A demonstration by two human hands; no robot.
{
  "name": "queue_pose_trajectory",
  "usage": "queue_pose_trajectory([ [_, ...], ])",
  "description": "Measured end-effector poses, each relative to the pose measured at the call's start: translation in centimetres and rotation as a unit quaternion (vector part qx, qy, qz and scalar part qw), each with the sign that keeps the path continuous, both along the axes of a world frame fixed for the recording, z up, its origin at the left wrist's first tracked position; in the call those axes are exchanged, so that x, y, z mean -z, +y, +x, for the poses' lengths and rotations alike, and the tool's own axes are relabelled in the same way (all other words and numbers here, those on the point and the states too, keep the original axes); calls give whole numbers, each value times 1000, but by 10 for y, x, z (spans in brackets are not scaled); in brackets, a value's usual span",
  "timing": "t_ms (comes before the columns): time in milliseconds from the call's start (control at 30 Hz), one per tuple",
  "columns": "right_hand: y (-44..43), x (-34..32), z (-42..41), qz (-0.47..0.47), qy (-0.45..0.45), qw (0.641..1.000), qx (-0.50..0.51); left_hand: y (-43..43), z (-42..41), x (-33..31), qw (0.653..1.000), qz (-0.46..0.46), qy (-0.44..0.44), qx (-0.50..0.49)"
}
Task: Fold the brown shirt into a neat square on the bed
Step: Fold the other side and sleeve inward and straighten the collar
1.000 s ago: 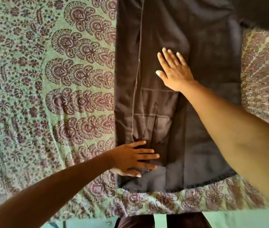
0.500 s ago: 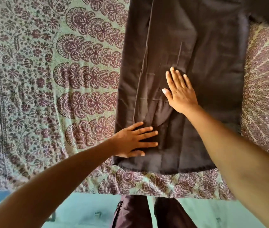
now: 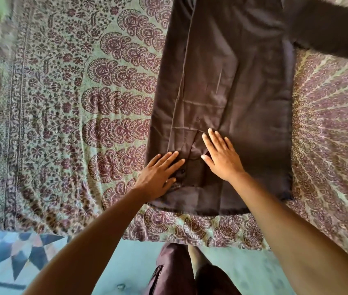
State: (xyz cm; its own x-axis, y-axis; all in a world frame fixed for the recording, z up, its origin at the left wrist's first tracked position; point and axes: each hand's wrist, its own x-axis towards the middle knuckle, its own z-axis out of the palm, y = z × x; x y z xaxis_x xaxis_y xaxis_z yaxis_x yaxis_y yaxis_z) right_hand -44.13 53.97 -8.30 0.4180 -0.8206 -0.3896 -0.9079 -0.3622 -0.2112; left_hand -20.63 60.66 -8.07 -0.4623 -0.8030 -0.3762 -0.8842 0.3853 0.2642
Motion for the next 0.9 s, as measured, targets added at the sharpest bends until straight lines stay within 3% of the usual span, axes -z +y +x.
queue_pose_trajectory([
  [167,-9,-7,-4,17,-29,999,-11,-3,-1,-6,1000,1,13,-17],
  [267,-18,-18,-10,3,-87,996,1,-17,-6,-17,994,-10,75,-77],
  [367,-36,-30,-23,-1,-112,993,49,-52,-14,-32,983,0,120,-140],
  [600,-105,-57,-73,-48,-112,983,136,-137,-67,-58,978,8,132,-162],
  [900,-173,-37,-169,-71,-175,924,331,-156,-195,-51,975,92,121,-164],
])
